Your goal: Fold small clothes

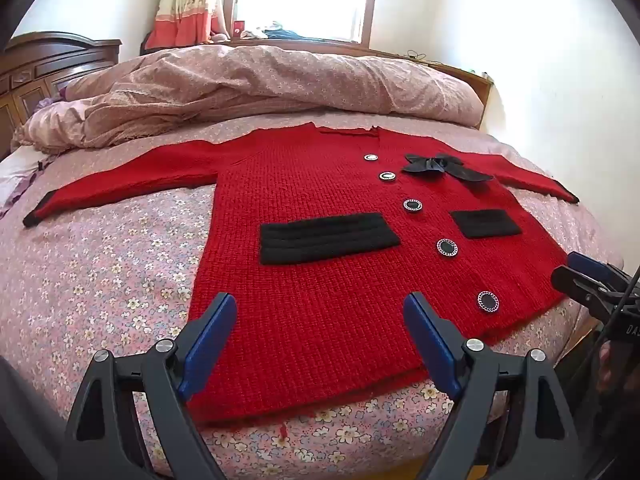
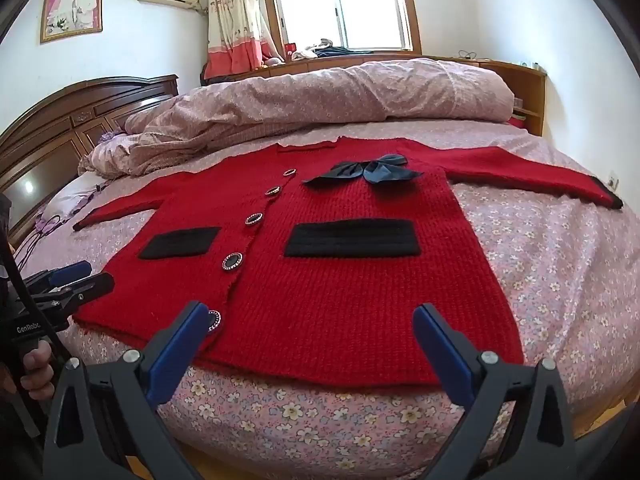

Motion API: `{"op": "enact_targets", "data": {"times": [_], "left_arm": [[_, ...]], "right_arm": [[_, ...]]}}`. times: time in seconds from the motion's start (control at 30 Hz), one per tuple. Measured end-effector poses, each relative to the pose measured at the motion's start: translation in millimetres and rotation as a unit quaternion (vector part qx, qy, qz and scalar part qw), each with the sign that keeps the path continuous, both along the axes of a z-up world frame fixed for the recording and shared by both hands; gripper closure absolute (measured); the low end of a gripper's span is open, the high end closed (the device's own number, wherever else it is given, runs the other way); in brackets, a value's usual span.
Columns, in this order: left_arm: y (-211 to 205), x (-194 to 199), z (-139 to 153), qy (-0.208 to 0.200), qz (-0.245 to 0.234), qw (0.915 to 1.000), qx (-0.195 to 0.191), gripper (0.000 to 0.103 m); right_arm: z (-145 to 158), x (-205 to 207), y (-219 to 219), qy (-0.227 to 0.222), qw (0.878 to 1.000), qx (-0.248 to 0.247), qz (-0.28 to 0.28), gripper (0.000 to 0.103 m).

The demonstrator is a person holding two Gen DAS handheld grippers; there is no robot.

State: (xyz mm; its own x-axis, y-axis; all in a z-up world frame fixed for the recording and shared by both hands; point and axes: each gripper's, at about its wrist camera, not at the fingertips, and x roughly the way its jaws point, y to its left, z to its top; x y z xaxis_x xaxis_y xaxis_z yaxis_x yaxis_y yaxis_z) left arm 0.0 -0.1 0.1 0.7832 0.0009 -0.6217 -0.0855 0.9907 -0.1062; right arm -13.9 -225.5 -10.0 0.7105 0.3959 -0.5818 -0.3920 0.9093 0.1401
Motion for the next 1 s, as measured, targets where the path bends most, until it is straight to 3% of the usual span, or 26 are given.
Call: {"op": "enact_targets", "data": {"times": [1.0], "left_arm": [[-1.4, 1.4, -3.1, 0.012, 0.003, 0.9999, -0.004, 0.022]], "right_arm": [[-3.7, 1.1, 8.3, 0.002, 1.000, -0.011, 0.010, 0.000]]}}
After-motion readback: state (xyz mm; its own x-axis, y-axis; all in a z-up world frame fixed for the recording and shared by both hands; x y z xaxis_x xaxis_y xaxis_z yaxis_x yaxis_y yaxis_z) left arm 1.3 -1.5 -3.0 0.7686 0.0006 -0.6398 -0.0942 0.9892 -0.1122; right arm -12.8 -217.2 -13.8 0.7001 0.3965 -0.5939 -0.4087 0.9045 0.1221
